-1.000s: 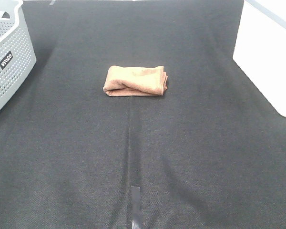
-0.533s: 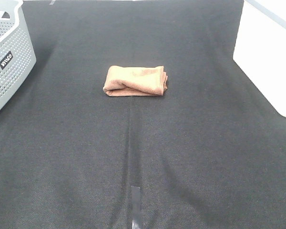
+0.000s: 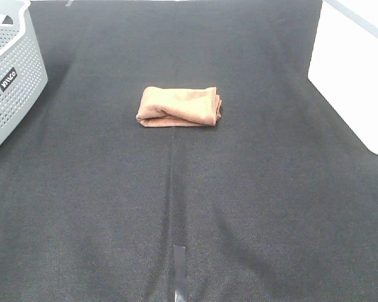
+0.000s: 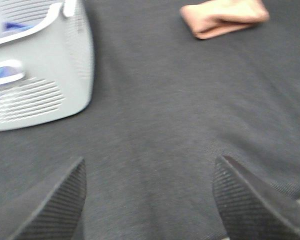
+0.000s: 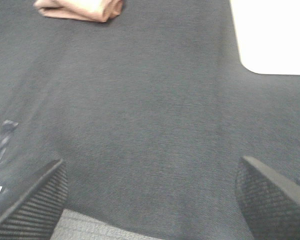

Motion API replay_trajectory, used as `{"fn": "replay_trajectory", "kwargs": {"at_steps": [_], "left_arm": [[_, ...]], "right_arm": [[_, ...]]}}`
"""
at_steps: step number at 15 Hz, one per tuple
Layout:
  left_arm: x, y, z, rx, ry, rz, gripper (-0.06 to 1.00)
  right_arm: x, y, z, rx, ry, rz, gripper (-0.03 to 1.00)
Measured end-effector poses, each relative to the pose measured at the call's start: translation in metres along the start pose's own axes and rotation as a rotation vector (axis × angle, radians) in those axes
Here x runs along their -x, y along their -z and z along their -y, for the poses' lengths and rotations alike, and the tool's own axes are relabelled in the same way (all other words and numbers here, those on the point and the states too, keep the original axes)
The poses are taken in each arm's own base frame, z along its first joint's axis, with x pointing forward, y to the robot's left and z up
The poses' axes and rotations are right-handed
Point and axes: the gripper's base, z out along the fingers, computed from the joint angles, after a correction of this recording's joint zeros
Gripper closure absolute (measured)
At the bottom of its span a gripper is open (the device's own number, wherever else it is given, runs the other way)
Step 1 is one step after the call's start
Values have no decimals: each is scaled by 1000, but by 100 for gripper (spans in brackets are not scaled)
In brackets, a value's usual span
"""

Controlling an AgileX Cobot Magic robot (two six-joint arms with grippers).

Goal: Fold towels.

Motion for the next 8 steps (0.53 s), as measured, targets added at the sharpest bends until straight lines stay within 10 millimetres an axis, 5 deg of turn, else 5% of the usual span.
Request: {"fn": "replay_trajectory", "kwargs": {"at_steps": [8], "left_arm": [[0, -1, 1, 106, 53, -10, 26]], "right_arm": [[-11, 12, -2, -33, -8, 112, 11]]}}
